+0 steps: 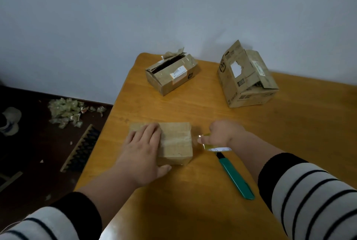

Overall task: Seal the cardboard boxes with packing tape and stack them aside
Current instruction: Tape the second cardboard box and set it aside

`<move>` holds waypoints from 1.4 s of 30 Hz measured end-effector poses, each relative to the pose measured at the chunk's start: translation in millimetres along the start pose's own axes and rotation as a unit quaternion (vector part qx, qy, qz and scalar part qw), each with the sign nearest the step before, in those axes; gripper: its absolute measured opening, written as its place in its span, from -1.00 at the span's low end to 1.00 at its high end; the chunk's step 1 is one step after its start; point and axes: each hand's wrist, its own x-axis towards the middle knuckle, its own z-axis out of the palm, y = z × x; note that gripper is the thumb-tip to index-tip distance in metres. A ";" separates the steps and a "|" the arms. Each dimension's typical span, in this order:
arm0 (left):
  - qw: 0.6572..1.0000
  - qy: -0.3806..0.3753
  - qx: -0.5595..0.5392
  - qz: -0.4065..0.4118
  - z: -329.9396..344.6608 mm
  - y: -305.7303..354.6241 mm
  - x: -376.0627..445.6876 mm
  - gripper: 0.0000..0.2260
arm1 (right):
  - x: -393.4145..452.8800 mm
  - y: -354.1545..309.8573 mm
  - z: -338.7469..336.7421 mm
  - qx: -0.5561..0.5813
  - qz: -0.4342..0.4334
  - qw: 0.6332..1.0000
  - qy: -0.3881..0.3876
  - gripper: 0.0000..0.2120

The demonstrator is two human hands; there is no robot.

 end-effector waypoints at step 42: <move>0.927 0.092 -0.362 0.027 -26.7 -28.9 -1.7 -0.04 | -73.4 -31.5 -87.3 0.608 -0.157 0.778 -0.014 -0.55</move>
